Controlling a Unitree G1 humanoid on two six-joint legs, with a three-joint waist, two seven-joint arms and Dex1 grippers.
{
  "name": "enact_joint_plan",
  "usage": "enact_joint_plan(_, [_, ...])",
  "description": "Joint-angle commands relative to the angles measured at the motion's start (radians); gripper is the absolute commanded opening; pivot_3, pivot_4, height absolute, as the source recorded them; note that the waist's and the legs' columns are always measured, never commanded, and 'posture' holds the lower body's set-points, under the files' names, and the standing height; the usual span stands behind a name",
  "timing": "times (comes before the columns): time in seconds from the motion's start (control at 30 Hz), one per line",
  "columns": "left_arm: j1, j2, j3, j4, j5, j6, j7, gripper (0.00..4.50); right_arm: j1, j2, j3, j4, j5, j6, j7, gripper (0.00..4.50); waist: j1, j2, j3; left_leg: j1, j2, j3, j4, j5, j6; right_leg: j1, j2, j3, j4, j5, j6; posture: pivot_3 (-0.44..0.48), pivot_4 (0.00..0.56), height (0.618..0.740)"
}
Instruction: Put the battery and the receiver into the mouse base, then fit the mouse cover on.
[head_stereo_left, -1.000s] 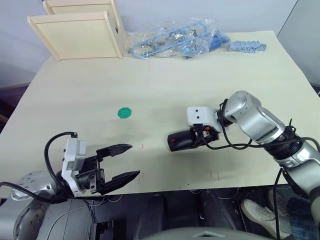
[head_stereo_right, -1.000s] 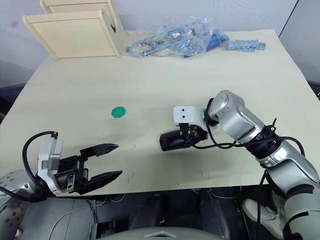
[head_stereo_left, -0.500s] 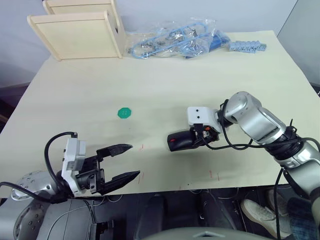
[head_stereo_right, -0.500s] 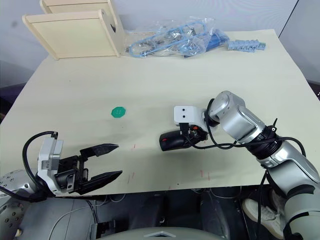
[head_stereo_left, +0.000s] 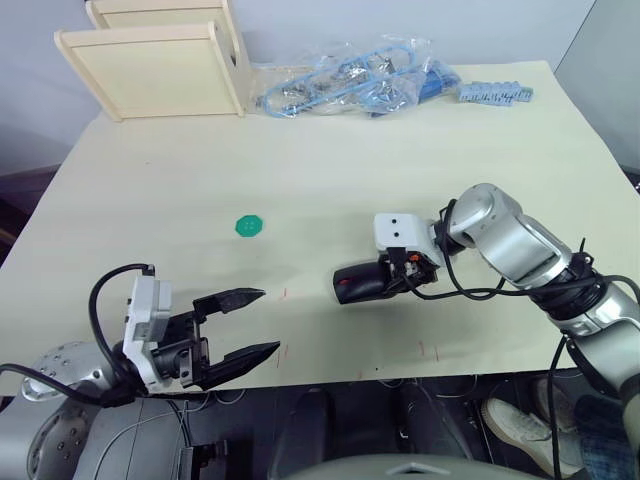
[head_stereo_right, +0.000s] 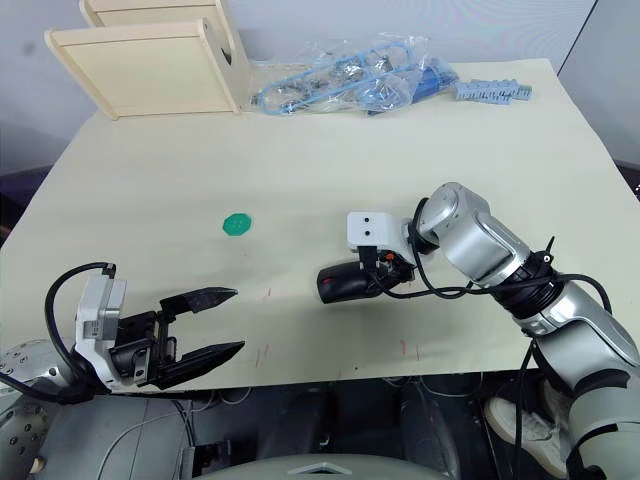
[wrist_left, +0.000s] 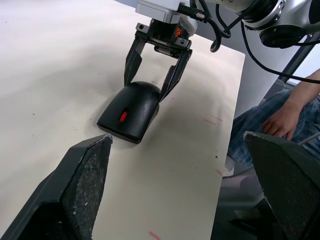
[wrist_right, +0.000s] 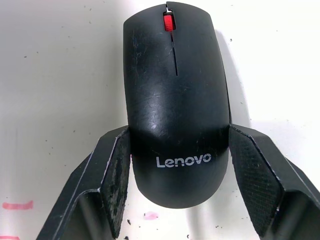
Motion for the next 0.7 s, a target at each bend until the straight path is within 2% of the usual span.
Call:
enact_joint_plan(0.03, [-0.001, 0.005, 0.009, -0.027, -0.014, -0.007, -0.007, 4.50, -0.008, -0.002, -0.017, -0.021, 0.010, -0.006, 0.000, 2.59, 0.000, 0.000, 0.000, 0.000, 0.000, 0.000, 0.000, 0.000, 0.000, 0.000, 0.000, 0.000, 0.000, 0.000, 0.000, 0.000, 0.150, 0.740])
enact_joint_plan(0.7, [-0.009, 0.007, 0.001, -0.025, -0.013, -0.006, -0.004, 4.50, -0.013, -0.003, -0.016, -0.016, 0.014, -0.009, 0.001, 2.59, 0.000, 0.000, 0.000, 0.000, 0.000, 0.000, 0.000, 0.000, 0.000, 0.000, 0.000, 0.000, 0.000, 0.000, 0.000, 0.000, 0.150, 0.740])
